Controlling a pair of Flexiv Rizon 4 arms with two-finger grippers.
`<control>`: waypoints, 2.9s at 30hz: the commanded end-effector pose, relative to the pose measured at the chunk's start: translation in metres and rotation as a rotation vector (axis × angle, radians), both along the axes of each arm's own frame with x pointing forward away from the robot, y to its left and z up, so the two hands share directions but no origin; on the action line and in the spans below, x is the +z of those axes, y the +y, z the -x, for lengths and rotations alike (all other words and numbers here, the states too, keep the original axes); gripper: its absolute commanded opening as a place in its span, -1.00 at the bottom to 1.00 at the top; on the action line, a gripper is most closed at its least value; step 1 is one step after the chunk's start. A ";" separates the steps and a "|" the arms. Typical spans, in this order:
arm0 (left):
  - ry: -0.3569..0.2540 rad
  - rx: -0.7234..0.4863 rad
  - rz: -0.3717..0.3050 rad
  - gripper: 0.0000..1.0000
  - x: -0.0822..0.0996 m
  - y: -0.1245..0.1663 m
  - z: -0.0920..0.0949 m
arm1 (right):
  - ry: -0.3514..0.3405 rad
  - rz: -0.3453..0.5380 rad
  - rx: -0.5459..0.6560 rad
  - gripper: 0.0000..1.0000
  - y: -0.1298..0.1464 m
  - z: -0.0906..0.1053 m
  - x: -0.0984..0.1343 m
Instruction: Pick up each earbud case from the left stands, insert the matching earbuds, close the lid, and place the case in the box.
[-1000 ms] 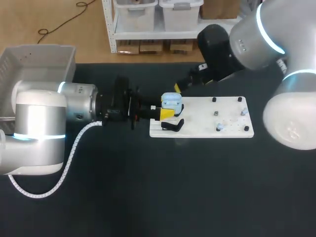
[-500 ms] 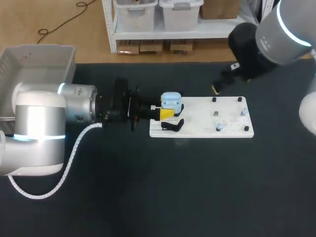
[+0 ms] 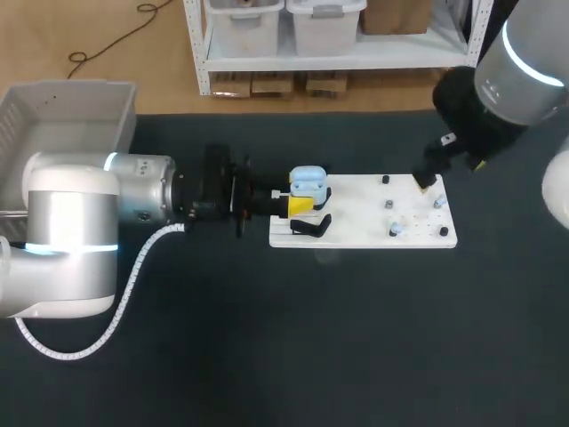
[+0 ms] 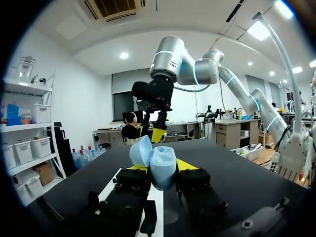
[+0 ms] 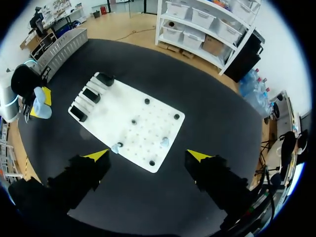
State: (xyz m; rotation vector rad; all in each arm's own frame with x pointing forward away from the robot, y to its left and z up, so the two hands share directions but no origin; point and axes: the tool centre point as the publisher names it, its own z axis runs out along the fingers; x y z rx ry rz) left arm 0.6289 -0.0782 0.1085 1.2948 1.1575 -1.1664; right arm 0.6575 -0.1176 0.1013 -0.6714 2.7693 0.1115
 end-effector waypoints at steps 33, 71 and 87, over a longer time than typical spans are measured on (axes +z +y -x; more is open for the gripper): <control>-0.002 0.004 0.002 -1.00 0.000 0.000 0.001 | 0.190 0.198 0.035 -0.10 -0.016 -0.018 -0.067; -0.002 0.004 0.002 -1.00 0.000 0.000 0.001 | 0.179 0.248 0.029 -0.27 -0.017 -0.026 -0.082; -0.002 0.004 0.002 -1.00 0.000 0.000 0.001 | 0.167 0.265 0.011 -0.38 -0.023 -0.027 -0.088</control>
